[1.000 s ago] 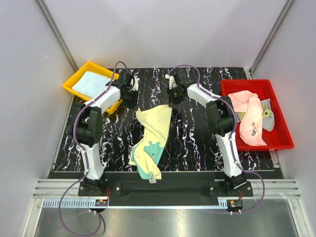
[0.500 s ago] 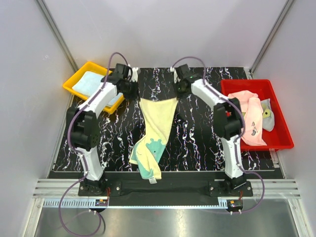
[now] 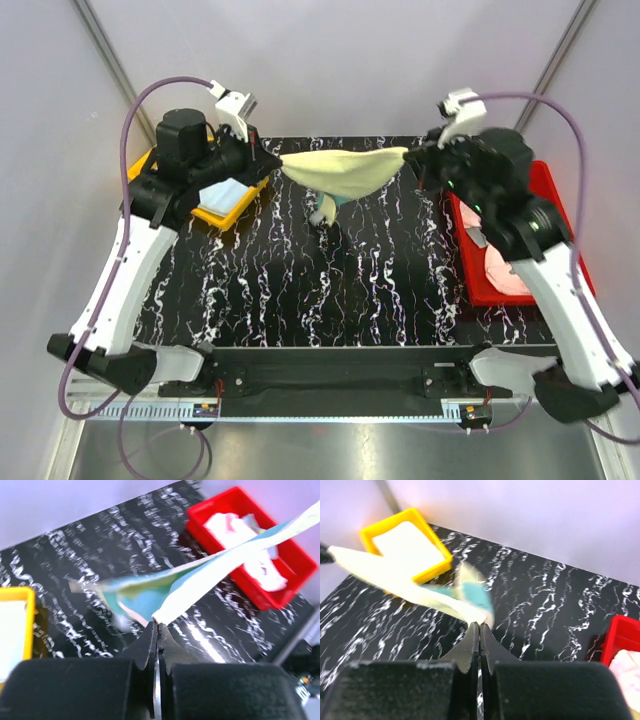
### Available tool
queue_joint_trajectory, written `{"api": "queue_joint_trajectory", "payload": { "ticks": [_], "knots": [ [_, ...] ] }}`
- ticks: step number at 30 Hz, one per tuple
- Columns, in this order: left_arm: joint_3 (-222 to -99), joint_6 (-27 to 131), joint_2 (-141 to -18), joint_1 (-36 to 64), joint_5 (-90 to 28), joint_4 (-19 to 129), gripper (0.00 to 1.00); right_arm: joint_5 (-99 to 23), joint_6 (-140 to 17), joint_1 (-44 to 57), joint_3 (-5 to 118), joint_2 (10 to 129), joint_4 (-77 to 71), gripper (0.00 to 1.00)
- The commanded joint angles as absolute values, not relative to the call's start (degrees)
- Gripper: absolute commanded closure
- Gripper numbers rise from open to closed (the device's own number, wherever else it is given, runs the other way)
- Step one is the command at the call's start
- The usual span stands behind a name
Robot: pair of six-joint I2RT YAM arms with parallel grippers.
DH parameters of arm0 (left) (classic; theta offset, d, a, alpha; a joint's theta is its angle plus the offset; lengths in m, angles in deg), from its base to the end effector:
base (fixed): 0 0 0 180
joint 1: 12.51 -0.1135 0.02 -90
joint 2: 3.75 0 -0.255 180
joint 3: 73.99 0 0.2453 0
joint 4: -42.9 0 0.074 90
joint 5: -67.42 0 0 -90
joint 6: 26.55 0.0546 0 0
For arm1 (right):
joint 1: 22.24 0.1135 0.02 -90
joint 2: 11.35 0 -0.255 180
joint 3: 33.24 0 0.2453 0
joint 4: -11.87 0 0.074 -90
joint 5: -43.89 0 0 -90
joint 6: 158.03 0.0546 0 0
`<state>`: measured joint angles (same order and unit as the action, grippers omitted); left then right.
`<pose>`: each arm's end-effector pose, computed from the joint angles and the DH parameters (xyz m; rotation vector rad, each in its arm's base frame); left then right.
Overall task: Fold and stack the towels
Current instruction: Flatten out the crumpled towel
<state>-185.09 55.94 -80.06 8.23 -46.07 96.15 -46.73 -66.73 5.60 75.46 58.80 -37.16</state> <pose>0.2530 -0.1191 0.4619 0.5039 1.8633 -0.7205 0.2228 0.1170 0.4828 -0.3980 1.7222 0.3607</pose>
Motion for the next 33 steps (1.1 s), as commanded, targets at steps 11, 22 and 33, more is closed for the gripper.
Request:
{"api": "queue_joint_trajectory", "payload": {
  "ticks": [11,22,33],
  "knots": [
    [-183.68,50.88,-67.2,21.33,-45.26,99.15,1.0,-40.3,-65.83,9.84,60.45,34.88,-36.39,1.0],
    [-190.45,50.35,-83.8,15.36,-42.1,97.16,1.0,-60.93,-71.79,9.58,63.09,51.45,-25.78,1.0],
    [-206.44,54.56,-116.23,5.07,-48.6,87.21,1.0,-46.2,-72.34,-3.86,74.24,84.87,-13.37,1.0]
  ]
}}
